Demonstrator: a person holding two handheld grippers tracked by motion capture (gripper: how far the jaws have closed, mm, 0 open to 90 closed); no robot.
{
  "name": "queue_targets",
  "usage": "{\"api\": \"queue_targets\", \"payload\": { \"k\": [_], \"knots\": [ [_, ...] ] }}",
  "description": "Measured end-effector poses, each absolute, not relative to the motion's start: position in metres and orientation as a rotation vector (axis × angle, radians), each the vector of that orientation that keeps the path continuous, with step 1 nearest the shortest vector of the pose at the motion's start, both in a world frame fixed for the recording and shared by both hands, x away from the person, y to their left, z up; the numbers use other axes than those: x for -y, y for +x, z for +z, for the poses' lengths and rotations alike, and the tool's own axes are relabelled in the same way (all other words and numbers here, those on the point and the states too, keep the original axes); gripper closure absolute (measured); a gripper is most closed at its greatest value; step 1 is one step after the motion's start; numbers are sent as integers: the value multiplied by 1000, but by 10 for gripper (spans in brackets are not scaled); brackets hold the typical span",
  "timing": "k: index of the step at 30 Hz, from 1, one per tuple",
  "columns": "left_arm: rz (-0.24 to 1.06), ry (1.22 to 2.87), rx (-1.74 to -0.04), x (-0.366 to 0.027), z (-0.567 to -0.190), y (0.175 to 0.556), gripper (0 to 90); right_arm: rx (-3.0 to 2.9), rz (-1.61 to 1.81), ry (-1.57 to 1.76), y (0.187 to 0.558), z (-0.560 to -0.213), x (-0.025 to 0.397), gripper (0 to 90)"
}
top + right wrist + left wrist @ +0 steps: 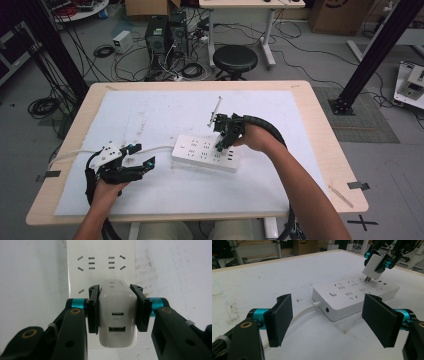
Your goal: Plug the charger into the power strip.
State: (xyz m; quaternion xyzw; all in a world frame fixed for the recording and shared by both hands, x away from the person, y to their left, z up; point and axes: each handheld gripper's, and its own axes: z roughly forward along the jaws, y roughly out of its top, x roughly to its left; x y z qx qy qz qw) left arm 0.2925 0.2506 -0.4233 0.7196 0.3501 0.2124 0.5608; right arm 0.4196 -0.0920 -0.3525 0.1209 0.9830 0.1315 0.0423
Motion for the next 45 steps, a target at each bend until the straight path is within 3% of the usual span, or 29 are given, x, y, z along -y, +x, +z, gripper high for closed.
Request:
{"api": "queue_targets", "payload": {
  "k": [19,45],
  "knots": [
    [483,1689,-828,-249,-427,294,248,-3044,145,295,425,-351,60,635],
    [484,1660,-827,-250,-427,292,248,-3026,62,341,423,-360,53,638]
  ]
}}
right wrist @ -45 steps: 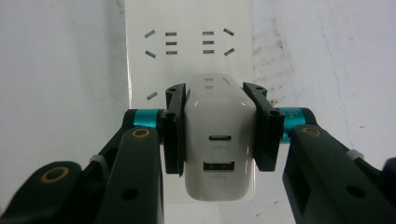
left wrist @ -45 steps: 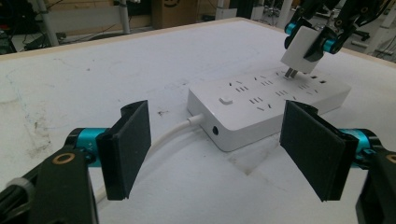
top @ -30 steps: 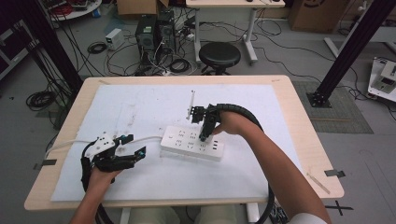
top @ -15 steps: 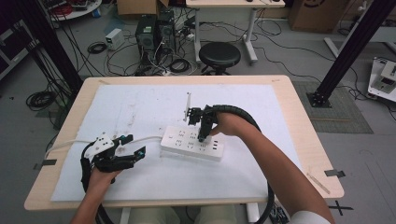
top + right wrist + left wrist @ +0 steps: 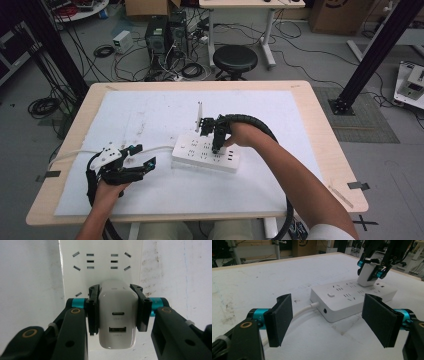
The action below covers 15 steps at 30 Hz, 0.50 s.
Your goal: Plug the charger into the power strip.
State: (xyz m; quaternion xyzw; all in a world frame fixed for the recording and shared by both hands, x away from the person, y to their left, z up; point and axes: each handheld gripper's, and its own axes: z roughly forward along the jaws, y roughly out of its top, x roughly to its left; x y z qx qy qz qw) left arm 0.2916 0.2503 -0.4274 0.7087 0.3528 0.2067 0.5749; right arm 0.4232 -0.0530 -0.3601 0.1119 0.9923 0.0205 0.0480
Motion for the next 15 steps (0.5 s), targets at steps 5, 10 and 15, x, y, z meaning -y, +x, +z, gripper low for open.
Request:
{"api": "queue_targets", "payload": {
  "k": [5,10,15],
  "knots": [
    [482,1661,-829,-251,-428,292,248,-3022,49,367,424,-361,52,639],
    [481,1666,-820,-249,-427,291,248,-3017,33,371,424,-365,48,639],
    [483,1664,-823,-250,-427,290,248,-3026,48,410,426,-365,50,639]
  ]
}}
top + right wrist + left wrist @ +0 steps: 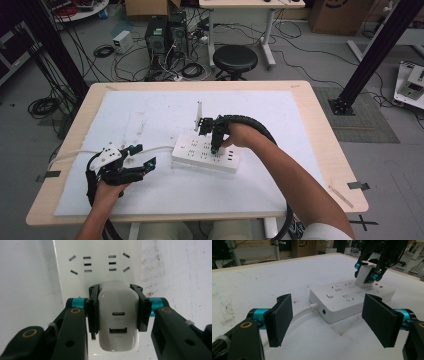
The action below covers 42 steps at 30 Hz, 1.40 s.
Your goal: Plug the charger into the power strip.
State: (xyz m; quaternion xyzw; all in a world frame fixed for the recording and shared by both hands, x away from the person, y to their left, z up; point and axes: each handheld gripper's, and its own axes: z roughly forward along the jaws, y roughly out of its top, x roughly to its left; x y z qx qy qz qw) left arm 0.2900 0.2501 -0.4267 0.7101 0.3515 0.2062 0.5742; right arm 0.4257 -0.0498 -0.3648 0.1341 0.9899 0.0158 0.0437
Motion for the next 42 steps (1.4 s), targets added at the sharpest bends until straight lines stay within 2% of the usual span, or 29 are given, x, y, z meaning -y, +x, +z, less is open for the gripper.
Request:
{"api": "queue_targets", "payload": {
  "k": [7,8,9,10,11,13,16,32,42],
  "knots": [
    [482,1669,-821,-250,-427,291,248,-3030,180,408,425,-365,59,622],
    [481,1670,-822,-251,-427,291,248,-3032,189,378,426,-365,61,554],
    [483,1669,-821,-251,-427,290,248,-3027,241,410,425,-364,64,428],
    [480,1669,-824,-252,-427,290,248,-3013,327,469,424,-361,67,373],
    [482,1671,-823,-253,-427,291,248,-2997,410,513,423,-357,71,367],
    [478,1663,-832,-253,-428,291,248,-2967,519,570,422,-351,80,285],
    [480,1662,-828,-252,-427,291,248,-2907,611,666,420,-347,94,220],
    [487,1671,-809,-246,-421,290,248,-2651,944,860,388,-344,159,217],
    [493,1672,-803,-247,-420,288,248,-2573,1009,876,370,-348,183,216]
  ]
}}
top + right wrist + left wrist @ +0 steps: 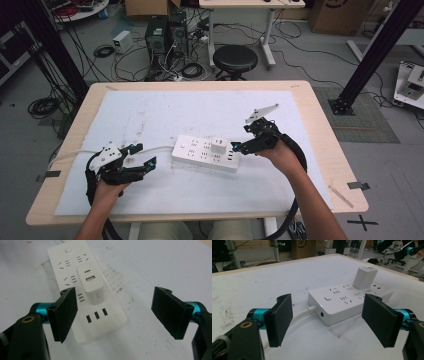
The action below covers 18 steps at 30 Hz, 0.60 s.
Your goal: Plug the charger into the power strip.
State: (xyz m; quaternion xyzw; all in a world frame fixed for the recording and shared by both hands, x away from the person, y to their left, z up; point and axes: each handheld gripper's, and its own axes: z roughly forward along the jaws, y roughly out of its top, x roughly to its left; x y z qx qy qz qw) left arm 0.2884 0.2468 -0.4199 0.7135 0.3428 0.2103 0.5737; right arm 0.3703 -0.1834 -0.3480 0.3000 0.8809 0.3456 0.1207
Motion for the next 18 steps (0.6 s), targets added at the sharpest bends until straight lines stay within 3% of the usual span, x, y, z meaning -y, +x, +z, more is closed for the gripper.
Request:
{"api": "queue_targets", "payload": {
  "k": [18],
  "knots": [
    [499,1660,-801,-252,-417,288,245,-2313,1150,987,318,-357,246,215]
  ]
}}
